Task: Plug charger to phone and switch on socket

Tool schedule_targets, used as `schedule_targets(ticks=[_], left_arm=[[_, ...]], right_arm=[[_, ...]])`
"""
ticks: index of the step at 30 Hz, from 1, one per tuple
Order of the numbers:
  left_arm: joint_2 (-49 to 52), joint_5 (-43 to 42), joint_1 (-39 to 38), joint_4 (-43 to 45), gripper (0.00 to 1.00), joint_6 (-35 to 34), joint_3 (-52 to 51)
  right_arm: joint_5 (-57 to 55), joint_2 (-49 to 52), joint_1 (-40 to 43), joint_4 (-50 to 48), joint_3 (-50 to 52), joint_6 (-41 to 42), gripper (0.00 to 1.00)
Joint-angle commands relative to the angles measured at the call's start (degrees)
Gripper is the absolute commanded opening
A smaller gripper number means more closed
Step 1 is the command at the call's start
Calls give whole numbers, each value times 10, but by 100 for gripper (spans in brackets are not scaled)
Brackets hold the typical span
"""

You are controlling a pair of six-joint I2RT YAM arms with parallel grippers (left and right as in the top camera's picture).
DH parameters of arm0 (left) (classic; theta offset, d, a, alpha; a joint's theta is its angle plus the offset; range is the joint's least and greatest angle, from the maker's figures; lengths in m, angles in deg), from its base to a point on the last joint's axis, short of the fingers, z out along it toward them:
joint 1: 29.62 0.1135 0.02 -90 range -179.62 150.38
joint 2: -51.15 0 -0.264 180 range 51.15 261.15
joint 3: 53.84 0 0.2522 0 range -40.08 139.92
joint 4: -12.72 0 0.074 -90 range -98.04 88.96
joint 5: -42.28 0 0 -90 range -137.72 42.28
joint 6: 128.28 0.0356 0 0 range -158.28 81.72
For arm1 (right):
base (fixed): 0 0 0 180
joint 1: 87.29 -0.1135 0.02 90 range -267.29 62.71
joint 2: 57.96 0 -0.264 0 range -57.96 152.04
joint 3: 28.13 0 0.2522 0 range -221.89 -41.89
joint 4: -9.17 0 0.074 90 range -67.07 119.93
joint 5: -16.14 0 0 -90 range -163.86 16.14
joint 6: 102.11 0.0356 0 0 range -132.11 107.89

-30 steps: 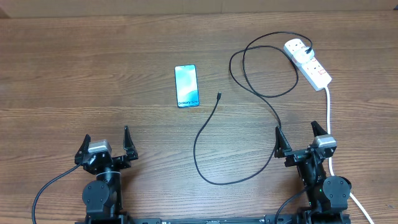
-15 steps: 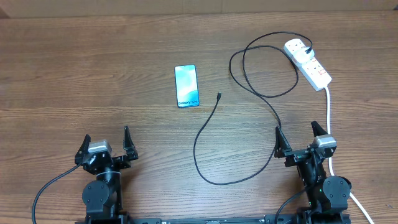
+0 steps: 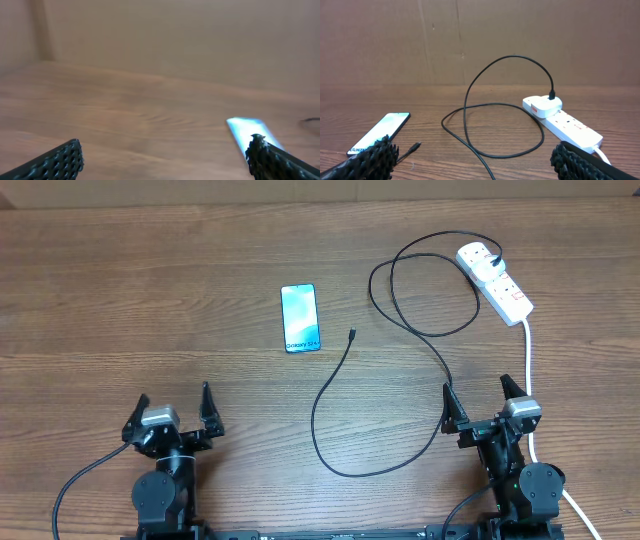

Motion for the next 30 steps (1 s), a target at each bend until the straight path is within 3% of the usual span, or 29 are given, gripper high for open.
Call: schedule_targets(ticks=[1, 4, 7, 11, 14, 20, 26, 28, 30], left_arm=[[-5, -151, 2, 32, 100, -153, -2], [-5, -234, 2, 63, 100, -286, -2], [-5, -238, 2, 102, 100, -357, -2], [-5, -254, 2, 291, 100, -365, -2], [-5, -235, 2, 332, 100, -365, 35], [19, -236, 2, 176, 100, -284, 165], [129, -236, 2, -10, 100, -205, 327], [185, -236, 2, -92, 100, -189, 393], [296, -247, 2, -244, 100, -158, 518]], right_arm=[[-3, -4, -5, -2, 6, 2, 100], [-3, -4, -5, -2, 6, 2, 100], [-3, -4, -5, -2, 6, 2, 100], [-3, -4, -5, -2, 6, 2, 100], [-3, -4, -5, -2, 6, 2, 100], [-3, -4, -5, -2, 6, 1, 100], [-3, -4, -5, -2, 6, 2, 100], [-3, -4, -5, -2, 6, 2, 100], [-3, -4, -5, -2, 6, 2, 100]])
